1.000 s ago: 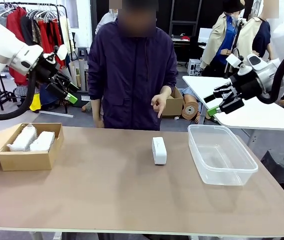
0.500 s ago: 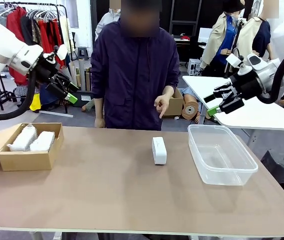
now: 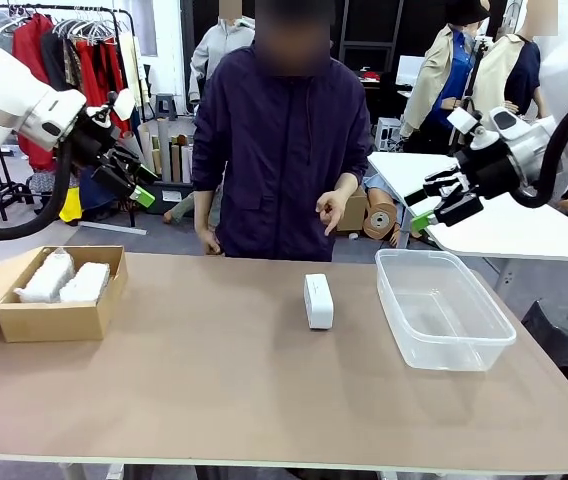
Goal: Separate and place wrapped and unwrapped clocks.
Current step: Pick up the Digital clock indicated by the person.
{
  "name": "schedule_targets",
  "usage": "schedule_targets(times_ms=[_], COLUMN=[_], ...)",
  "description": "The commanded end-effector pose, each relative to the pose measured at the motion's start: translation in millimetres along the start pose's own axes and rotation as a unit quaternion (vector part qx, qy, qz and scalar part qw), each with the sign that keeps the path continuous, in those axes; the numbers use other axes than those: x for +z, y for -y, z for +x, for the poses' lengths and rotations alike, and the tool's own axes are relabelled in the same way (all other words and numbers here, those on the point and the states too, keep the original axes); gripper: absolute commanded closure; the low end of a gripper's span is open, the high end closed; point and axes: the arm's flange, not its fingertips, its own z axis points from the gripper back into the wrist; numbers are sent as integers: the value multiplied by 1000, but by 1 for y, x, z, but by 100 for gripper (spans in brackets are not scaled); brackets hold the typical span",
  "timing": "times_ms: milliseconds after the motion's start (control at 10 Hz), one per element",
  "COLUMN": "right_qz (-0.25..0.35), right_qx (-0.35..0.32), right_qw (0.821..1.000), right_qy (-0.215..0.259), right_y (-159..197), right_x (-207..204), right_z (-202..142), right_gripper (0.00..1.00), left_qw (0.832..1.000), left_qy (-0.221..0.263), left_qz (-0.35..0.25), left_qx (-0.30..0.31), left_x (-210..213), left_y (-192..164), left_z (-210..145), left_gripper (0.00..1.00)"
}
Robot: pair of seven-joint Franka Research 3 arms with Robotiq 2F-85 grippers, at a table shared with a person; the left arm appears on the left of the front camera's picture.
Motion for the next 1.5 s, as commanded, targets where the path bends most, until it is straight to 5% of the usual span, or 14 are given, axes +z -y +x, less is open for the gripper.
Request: schedule_targets(times_ms=[0,200,500,1000,1100,1200,1300,1400], right_qz=[-12,-39,-2,-89,-85,-26,-72,-72], right_qx=[-36,-71,-136,-200,-204,-175,-197,-197], right_qw=[998,989,973,918,923,953,926,926], right_qy=[-52,-123,-188,-332,-316,-245,-313,-313], right_y=[-9,-18,-11,-5,-5,-14,-7,-7], right_x=[-20,-47,-73,-100,-99,-93,-99,-99], right_z=[46,78,92,59,56,60,46,46], right_gripper=[0,0,0,0,0,0,0,0], left_qw=[1000,1000,1000,1000,1000,1000,1000,1000], left_qy=[0,0,0,0,0,0,0,0], left_qz=[1,1,1,1,1,1,1,1], left_qx=[-8,-8,-8,-8,-8,-8,-8,-8], left_x=[1,1,1,1,1,1,1,1], left_y=[0,0,0,0,0,0,0,0], left_z=[0,0,0,0,0,0,0,0], left_gripper=[0,0,0,0,0,0,0,0])
